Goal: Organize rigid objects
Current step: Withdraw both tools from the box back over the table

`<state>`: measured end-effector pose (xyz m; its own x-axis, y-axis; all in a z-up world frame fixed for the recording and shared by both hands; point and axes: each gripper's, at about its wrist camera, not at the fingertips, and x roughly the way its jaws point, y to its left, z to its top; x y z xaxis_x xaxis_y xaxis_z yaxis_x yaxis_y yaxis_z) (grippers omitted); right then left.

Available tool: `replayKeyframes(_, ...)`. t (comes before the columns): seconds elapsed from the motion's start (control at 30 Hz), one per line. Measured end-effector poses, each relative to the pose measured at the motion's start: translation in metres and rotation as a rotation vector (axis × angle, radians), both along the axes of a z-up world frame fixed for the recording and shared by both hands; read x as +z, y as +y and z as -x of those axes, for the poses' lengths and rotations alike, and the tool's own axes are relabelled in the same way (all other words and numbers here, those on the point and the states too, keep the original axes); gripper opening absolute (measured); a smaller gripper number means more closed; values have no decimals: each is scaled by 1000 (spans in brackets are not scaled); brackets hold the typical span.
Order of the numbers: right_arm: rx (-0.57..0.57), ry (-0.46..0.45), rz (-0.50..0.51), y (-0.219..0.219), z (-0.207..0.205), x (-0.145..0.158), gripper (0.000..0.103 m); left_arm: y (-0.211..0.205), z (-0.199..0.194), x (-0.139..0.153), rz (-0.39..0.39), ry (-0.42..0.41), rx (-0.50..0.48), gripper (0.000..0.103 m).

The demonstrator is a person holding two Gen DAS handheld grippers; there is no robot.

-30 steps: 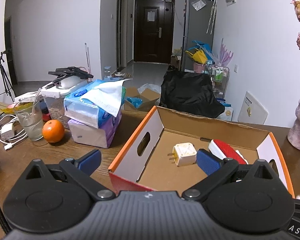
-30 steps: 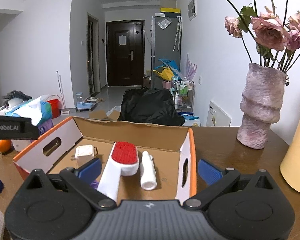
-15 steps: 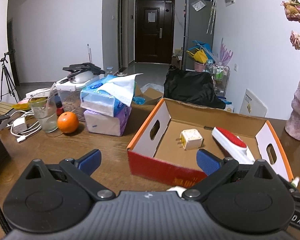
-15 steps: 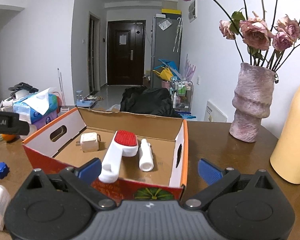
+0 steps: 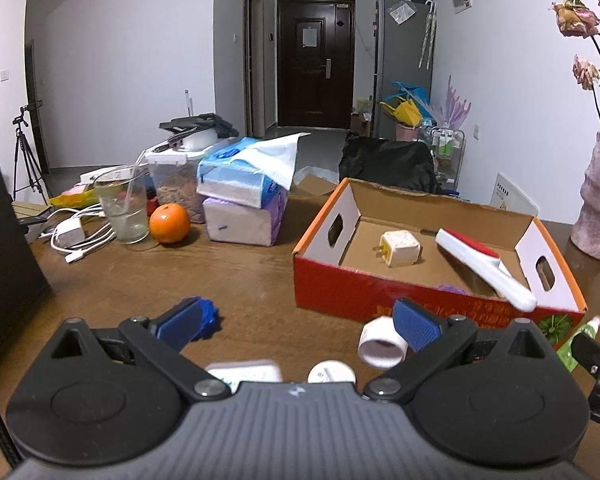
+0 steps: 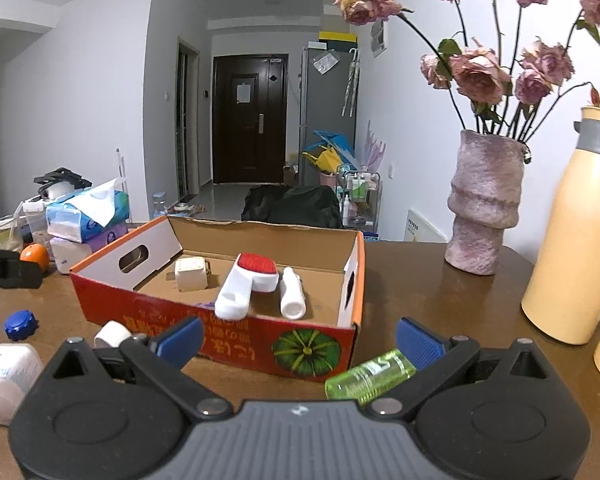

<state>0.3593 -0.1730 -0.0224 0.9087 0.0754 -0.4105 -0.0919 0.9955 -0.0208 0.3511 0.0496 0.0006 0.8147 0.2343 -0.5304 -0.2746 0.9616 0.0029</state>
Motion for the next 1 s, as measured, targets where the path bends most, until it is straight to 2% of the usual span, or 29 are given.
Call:
replayKeyframes(0.47,-8,-24,-26,-11,43,-12,103,-7,46,-16,-15,8,-31,103)
replayKeyframes(1.0,-7,-8,-24,-14,76,-36,103,9,78,-49,4,61,-35,103)
